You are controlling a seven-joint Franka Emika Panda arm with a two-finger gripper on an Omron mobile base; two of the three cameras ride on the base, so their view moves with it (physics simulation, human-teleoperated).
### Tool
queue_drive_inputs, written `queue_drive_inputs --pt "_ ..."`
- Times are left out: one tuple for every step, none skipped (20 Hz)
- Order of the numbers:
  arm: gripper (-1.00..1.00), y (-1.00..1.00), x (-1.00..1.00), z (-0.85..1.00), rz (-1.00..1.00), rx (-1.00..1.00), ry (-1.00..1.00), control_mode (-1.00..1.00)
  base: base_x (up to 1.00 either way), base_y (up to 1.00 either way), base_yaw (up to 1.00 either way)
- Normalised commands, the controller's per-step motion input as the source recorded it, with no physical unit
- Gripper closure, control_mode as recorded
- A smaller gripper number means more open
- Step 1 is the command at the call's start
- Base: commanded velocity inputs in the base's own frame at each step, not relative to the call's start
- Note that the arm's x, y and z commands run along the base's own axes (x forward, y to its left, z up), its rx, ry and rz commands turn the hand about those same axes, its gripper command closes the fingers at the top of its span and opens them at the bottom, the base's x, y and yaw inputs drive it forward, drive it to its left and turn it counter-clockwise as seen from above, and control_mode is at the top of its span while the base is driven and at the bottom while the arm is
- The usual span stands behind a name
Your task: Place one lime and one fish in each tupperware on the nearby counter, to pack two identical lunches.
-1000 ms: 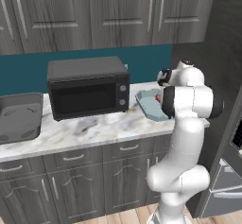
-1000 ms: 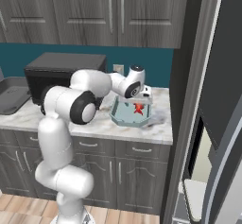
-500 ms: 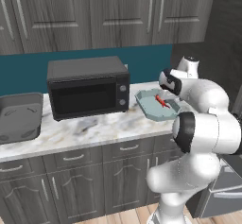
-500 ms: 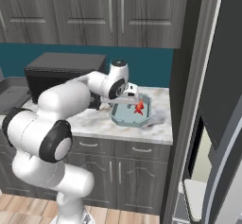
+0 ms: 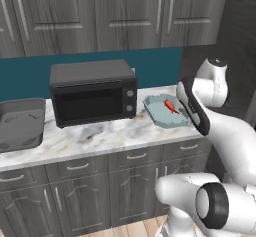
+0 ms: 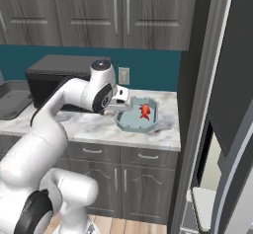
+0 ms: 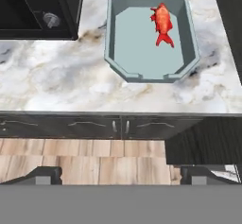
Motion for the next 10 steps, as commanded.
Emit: queue_drive_inputs --pt "-1.0 0.35 -1.0 0.62 -0.08 0.0 -0.17 -1.0 0.0 0.0 0.0" --pt "-1.0 0.43 -1.0 0.59 -0.09 0.0 -0.17 -1.0 0.0 0.0 0.0" --pt "-1.0 0.47 -1.0 0.57 -0.1 0.0 -0.17 -1.0 0.0 0.0 0.0" --pt "-1.0 0.46 -1.0 0.57 -0.1 0.0 -0.15 -1.0 0.0 0.0 0.0" --pt "-1.0 0.43 -1.0 0.54 -0.09 0.0 -0.14 -1.0 0.0 0.0 0.0" --pt "-1.0 0.4 -1.0 0.5 -0.08 0.0 -0.13 -1.0 0.0 0.0 0.0" --pt "-1.0 0.33 -1.0 0.54 -0.07 0.0 -0.09 -1.0 0.0 0.0 0.0" --pt "-1.0 0.17 -1.0 0.75 -0.07 0.0 0.0 -1.0 0.0 0.0 0.0" --pt "-1.0 0.14 -1.0 0.84 -0.06 0.0 0.0 -1.0 0.0 0.0 0.0" --pt "-1.0 0.21 -1.0 0.72 -0.04 0.0 0.0 -1.0 0.0 0.0 0.0"
